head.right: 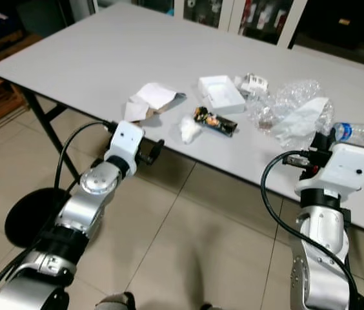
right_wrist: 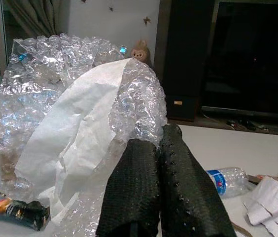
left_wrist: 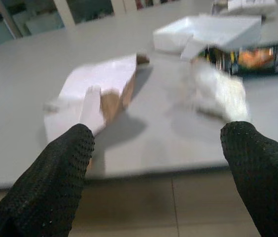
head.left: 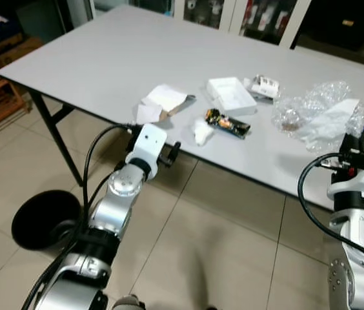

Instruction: Picking trash to rubbish bin

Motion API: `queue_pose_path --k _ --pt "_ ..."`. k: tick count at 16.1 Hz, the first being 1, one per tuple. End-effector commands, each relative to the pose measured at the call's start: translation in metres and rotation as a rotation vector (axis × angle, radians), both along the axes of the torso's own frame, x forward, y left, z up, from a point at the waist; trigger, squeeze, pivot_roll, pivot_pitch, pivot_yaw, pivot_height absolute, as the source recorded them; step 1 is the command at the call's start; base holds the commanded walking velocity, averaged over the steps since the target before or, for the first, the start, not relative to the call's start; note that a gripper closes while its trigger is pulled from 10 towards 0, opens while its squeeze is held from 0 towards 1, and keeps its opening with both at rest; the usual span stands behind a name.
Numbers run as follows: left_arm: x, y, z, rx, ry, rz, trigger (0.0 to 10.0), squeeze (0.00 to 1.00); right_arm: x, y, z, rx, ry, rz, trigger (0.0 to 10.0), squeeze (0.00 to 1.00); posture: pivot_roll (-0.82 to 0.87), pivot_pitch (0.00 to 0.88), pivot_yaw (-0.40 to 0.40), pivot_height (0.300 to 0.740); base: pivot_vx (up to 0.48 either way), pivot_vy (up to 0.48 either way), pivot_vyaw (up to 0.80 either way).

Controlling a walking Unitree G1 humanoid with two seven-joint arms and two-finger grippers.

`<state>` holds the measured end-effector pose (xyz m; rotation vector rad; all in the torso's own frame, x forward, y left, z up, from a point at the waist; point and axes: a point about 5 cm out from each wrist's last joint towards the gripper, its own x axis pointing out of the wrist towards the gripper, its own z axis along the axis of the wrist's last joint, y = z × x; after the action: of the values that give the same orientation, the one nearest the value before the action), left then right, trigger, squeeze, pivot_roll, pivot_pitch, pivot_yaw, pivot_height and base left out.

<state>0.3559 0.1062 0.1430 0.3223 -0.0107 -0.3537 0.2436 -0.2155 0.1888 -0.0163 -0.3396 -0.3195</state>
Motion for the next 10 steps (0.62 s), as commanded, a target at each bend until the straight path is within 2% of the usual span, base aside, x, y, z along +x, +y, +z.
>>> queue_pose_path --k 1,4,10 --pt "0.0014 -0.0021 0.0005 -0.009 0.002 -0.017 10.0 0.00 -0.0038 -0.0036 0.0025 -0.004 -0.011 -0.022 10.0 0.00 0.19 0.132 -0.050 0.740 0.356 0.000 0.00" --pt "0.0021 -0.0035 -0.0010 -0.010 0.006 -0.013 10.0 0.00 -0.0041 -0.0038 0.0027 -0.007 -0.011 -0.023 10.0 0.00 0.19 0.131 -0.051 0.740 0.337 0.000 0.00" --pt "0.0034 -0.0024 -0.0026 -0.015 0.005 0.020 10.0 0.00 -0.0031 -0.0045 0.0037 -0.012 -0.011 -0.022 10.0 0.00 0.18 0.132 -0.056 0.740 0.000 0.000 0.00"
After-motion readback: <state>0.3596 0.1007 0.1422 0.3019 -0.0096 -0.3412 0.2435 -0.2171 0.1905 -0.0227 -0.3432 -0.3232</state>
